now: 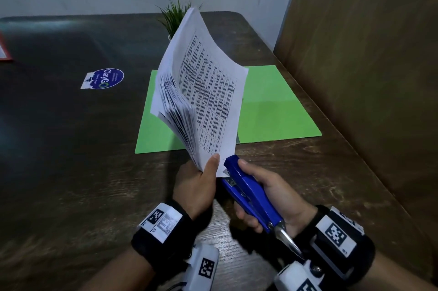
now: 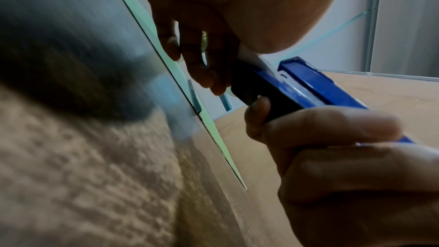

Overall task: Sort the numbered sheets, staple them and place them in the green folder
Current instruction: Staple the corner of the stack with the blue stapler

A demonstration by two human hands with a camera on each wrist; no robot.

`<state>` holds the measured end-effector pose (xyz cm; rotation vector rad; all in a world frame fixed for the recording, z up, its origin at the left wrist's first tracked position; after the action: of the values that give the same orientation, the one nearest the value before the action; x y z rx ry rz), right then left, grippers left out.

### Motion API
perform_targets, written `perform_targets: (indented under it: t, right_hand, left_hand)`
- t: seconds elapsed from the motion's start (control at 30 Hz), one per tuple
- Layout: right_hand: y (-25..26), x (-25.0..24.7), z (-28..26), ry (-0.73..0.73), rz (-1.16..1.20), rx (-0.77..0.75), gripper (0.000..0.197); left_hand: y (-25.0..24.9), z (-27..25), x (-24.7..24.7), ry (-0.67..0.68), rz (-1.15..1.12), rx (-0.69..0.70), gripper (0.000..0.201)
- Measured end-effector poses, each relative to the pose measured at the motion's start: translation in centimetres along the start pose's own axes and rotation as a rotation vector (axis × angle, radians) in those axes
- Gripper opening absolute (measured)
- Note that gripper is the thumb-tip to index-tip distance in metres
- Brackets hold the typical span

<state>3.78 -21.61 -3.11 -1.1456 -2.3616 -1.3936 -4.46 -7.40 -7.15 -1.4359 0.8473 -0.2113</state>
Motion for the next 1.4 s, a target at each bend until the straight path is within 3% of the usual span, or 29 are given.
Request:
perform_targets:
  t: [0.2, 0.53, 0.67, 0.77, 0.87, 1.07, 1.23, 1.33, 1.4]
  right_hand:
    - [-0.2, 0.1, 0.2, -0.002, -0.011, 0.009, 0.060]
    - [0.8, -1.2, -0.2, -0.015, 0.022, 0.012, 0.054]
    - [1.2, -1.3, -0.1, -0.036, 0.031, 0.015, 0.051]
    - [1.2, -1.4, -0.2, -0.028, -0.011, 0.025, 0.051]
    - [1.0, -1.3, -0.1, -0.023, -0.063, 0.046, 0.052]
    - [1.6, -2.3, 0.1, -0.128, -0.070, -0.059, 0.056]
    - [3.3, -3.4, 0.0, -0.174, -0.010, -0.105, 0.050]
    - [4.1, -3.6, 0.0, -0.175, -0.028, -0.088, 0.049]
    - [4.2, -3.4, 0.1, -0.180, -0.063, -0.075, 0.050]
  left_hand:
    - [0.1, -0.1, 0.1, 0.013, 0.017, -0.012, 0.043]
    - [-0.4, -0.2, 0.0, 0.005, 0.001, -0.081, 0.029]
    - [-0.5, -0.4, 0.2, 0.045, -0.015, -0.052, 0.040]
    - [-0.5, -0.4, 0.2, 0.046, 0.017, -0.042, 0.035]
    - [-0.3, -0.4, 0.2, 0.077, 0.005, -0.032, 0.048]
    - [-0.4, 0.1, 0.2, 0.040, -0.158, -0.080, 0.007]
    - [-1.2, 0.5, -0.2, 0.081, -0.268, -0.052, 0.014]
    - [-1.0, 0.6, -0.3, 0.121, -0.144, 0.001, 0.003]
    - [-0.9, 0.3, -0.4, 0.142, 0.000, 0.035, 0.014]
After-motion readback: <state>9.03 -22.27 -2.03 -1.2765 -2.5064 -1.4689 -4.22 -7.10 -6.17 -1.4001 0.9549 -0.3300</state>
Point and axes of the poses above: each hand's wrist, its own z-axis towards the middle knuckle, its own x-axis out of the palm, y = z × x, the point moved 1 cm from there along z, towards the middle knuckle, and after that the axes turned 8 degrees about z, right-handed, at the moved point
